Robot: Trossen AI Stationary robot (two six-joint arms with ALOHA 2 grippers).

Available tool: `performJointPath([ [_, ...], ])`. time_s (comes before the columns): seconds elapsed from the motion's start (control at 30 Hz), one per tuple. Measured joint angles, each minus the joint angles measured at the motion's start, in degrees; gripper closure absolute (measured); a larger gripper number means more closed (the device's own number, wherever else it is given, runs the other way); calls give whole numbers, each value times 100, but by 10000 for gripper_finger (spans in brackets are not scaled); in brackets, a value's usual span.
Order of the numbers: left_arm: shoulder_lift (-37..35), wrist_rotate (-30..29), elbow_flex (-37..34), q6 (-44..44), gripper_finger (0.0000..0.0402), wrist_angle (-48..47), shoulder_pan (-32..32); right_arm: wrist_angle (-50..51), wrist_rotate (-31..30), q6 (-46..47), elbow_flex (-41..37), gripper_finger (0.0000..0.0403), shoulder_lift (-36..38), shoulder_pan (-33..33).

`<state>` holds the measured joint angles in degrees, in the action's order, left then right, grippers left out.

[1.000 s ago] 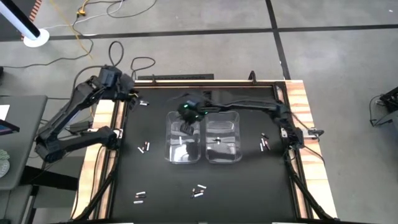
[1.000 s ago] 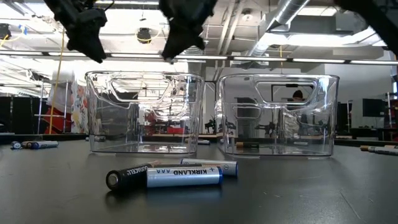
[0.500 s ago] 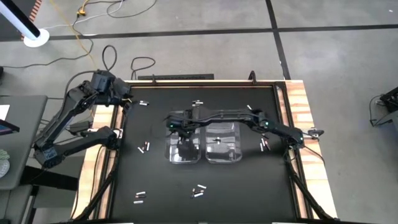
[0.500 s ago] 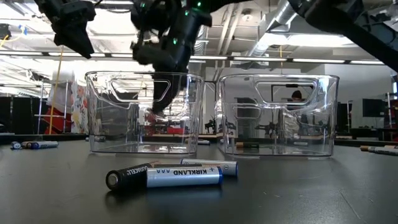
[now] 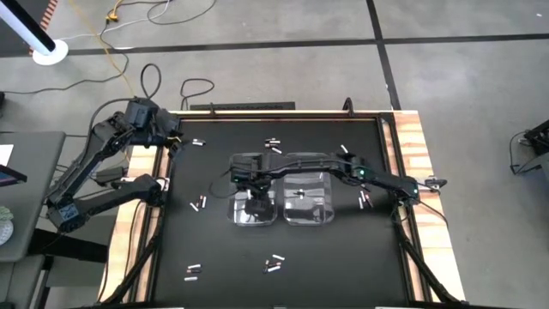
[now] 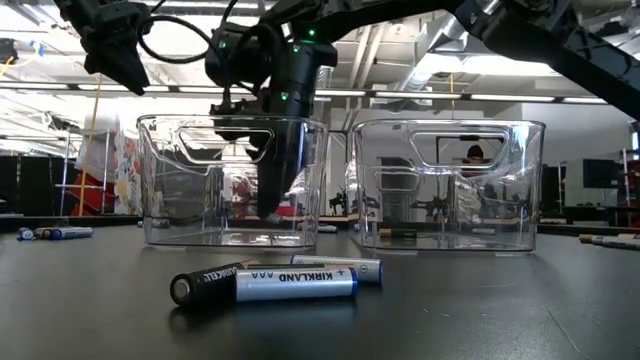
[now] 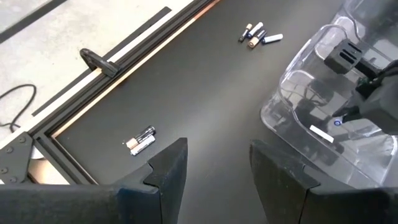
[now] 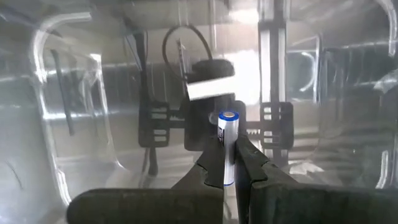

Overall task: Sort batteries
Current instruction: Put the white battery into the left transparent bin

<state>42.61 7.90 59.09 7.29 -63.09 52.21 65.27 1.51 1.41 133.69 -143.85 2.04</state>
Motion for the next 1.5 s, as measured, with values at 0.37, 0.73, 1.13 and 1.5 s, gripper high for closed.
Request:
performJointPath([
  [0.37, -2, 0, 0, 5, 233, -2, -2, 144, 10, -43, 7, 386, -86, 24],
  [0.73, 0, 0, 0, 44, 233, -11, 0, 195, 10, -40, 7, 350, -85, -17],
  [1.13, 0, 0, -2, 46, 233, -48, -1, 198, 8, -36, 7, 311, -85, -15],
  [1.5, 0, 1, -2, 47, 233, -47, -1, 280, -3, 636, 120, 310, 455, 160],
])
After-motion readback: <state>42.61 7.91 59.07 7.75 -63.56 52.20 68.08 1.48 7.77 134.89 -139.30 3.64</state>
